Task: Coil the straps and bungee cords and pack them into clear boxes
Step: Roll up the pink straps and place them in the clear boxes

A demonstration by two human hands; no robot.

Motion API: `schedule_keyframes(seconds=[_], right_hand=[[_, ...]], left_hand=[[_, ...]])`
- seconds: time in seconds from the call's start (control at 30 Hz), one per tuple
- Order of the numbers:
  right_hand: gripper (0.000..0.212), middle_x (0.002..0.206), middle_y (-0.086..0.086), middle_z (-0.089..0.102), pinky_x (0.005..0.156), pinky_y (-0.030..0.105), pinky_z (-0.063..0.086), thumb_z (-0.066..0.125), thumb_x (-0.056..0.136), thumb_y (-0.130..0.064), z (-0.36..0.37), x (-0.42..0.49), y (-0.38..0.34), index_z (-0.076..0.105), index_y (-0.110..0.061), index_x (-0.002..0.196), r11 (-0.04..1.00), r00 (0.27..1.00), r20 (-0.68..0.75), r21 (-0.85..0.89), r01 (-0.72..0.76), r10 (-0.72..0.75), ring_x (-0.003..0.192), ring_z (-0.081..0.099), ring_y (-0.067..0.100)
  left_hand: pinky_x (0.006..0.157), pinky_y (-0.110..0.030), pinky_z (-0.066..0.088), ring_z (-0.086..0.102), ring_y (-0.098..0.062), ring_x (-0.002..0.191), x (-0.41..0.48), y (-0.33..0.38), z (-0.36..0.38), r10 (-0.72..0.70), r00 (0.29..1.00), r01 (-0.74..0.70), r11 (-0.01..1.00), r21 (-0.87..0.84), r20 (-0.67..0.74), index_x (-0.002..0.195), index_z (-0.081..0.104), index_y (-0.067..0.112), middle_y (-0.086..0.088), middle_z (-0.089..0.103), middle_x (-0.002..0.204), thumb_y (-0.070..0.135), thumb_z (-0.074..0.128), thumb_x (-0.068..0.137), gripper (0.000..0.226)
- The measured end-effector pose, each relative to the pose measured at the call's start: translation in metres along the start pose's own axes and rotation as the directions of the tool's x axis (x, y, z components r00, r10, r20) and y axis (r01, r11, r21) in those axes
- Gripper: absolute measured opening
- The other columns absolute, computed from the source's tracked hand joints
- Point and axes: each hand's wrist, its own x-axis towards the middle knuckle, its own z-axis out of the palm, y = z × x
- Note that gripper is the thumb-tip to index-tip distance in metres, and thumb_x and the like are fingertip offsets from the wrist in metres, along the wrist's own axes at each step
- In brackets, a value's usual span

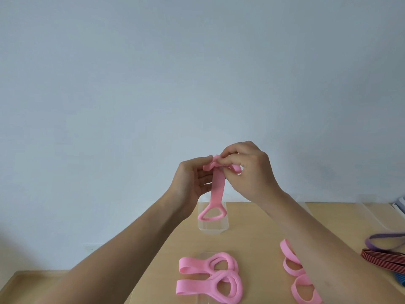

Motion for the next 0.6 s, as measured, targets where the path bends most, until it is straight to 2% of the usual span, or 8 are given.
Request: schedule_keyframes(seconds=[0.13,0.2,0.27,0.37,0.47,0.53,0.6], right_hand=[[0.016,0.085,-0.005,0.071,0.076,0.022,0.047,0.073,0.084,-0.001,-0.001,-0.001,-0.005,0.081,-0.015,0.083,0.999,1.000,-0.017,0.032,0.003,-0.003,0.085,0.060,0.019],[0.018,0.084,-0.008,0.072,0.077,0.022,0.048,0.070,0.080,-0.001,-0.004,0.001,-0.005,0.080,-0.016,0.083,0.999,1.000,-0.017,0.041,-0.012,0.012,0.086,0.061,0.016],[0.016,0.081,-0.012,0.072,0.075,0.023,0.049,0.069,0.080,-0.004,-0.007,0.003,-0.004,0.077,-0.017,0.085,0.998,0.999,-0.011,0.044,-0.045,0.046,0.085,0.061,0.014],[0.021,0.082,-0.015,0.072,0.072,0.018,0.047,0.075,0.080,-0.002,-0.009,0.004,-0.004,0.075,-0.018,0.093,0.987,0.991,0.011,0.079,-0.137,0.137,0.087,0.061,0.012],[0.023,0.095,-0.013,0.068,0.074,0.018,0.047,0.076,0.083,-0.012,-0.008,0.005,-0.001,0.073,-0.023,0.104,0.963,0.959,0.136,0.071,-0.258,0.247,0.094,0.058,0.011],[0.023,0.105,-0.009,0.061,0.078,0.023,0.047,0.072,0.087,-0.020,-0.007,0.005,0.004,0.073,-0.024,0.109,0.947,0.925,0.225,0.022,-0.319,0.307,0.095,0.057,0.011],[0.016,0.104,-0.009,0.060,0.080,0.027,0.048,0.068,0.090,-0.025,-0.007,0.005,0.009,0.073,-0.026,0.105,0.944,0.899,0.302,-0.017,-0.329,0.318,0.095,0.057,0.010]], left_hand=[[0.105,-0.052,0.050,0.066,-0.027,0.094,0.000,0.001,0.000,0.019,0.999,-0.021,0.997,0.071,0.035,0.095,0.079,0.002,-0.015,0.073,0.100,0.017,0.059,0.093,0.024],[0.101,-0.050,0.052,0.067,-0.025,0.090,0.001,0.001,0.001,0.018,0.999,-0.020,0.996,0.091,0.031,0.094,0.078,0.004,-0.012,0.070,0.097,0.015,0.058,0.093,0.023],[0.092,-0.045,0.053,0.066,-0.022,0.086,0.002,0.000,0.000,0.048,0.998,-0.054,0.986,0.156,0.039,0.100,0.074,-0.003,-0.011,0.064,0.092,0.016,0.059,0.089,0.026],[0.092,-0.044,0.055,0.067,-0.023,0.090,0.003,-0.001,-0.001,0.097,0.993,-0.110,0.968,0.227,0.070,0.102,0.076,0.001,-0.012,0.060,0.091,0.021,0.061,0.079,0.034],[0.093,-0.041,0.055,0.068,-0.019,0.091,0.004,-0.001,-0.001,0.121,0.990,-0.136,0.956,0.259,0.073,0.107,0.079,0.012,-0.011,0.071,0.096,0.019,0.058,0.077,0.038],[0.093,-0.038,0.057,0.071,-0.020,0.096,0.007,-0.001,-0.001,0.116,0.993,-0.120,0.962,0.244,0.033,0.122,0.072,0.018,-0.004,0.077,0.098,0.021,0.062,0.073,0.051],[0.092,-0.037,0.059,0.074,-0.020,0.100,0.010,-0.002,-0.002,0.102,0.995,-0.098,0.970,0.222,-0.010,0.129,0.063,0.022,-0.003,0.078,0.104,0.025,0.069,0.069,0.060]])
